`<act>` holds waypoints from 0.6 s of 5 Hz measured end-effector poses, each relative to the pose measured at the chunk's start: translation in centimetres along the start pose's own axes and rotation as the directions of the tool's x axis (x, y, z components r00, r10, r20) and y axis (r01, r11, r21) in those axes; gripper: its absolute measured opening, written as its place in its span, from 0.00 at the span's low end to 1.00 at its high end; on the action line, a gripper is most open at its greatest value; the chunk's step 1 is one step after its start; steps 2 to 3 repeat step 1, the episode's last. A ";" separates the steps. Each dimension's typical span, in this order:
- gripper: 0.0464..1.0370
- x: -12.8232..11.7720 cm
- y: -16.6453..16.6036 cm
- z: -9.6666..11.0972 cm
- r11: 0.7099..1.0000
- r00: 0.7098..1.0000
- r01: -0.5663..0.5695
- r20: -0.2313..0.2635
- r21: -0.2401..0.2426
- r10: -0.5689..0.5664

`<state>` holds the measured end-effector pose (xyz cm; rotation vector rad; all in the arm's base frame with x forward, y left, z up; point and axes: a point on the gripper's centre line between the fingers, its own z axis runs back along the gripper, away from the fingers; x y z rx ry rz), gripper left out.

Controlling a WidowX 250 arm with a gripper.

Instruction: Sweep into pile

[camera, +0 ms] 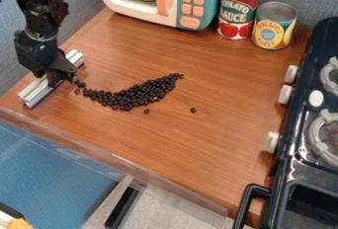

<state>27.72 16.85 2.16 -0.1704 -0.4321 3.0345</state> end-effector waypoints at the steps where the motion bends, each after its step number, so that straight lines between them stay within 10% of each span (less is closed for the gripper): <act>1: 0.29 -0.2 1.2 0.2 0.999 0.999 -0.038 0.007 0.030 0.038; 3: 0.29 -0.2 1.2 0.2 0.999 0.999 -0.038 0.007 0.030 0.038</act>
